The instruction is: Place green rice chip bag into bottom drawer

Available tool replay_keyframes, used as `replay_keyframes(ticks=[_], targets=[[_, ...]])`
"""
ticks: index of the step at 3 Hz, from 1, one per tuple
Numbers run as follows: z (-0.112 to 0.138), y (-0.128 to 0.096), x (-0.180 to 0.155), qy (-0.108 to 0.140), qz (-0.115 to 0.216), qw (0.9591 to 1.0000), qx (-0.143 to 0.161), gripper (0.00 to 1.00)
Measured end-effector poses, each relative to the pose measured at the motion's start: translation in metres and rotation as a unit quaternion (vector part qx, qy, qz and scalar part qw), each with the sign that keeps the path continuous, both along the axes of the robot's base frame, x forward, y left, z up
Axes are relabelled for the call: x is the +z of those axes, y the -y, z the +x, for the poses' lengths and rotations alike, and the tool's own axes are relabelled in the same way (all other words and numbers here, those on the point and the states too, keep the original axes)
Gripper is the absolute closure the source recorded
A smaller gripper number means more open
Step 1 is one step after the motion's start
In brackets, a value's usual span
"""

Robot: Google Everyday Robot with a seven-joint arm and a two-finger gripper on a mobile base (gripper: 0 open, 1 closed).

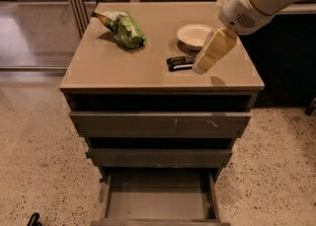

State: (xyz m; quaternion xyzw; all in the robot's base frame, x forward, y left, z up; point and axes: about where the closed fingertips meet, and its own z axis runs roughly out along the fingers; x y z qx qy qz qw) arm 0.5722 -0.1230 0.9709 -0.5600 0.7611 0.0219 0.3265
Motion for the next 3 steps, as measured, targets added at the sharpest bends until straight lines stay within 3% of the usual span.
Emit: replay_keyframes(ticks=[1, 2, 3], targets=[[0.047, -0.029, 0.014, 0.028, 0.047, 0.9985, 0.009, 0.0], [0.086, -0.058, 0.022, 0.035, 0.081, 0.9956, 0.031, 0.0], [0.115, -0.086, 0.025, 0.026, 0.1, 0.9934, 0.048, 0.0]])
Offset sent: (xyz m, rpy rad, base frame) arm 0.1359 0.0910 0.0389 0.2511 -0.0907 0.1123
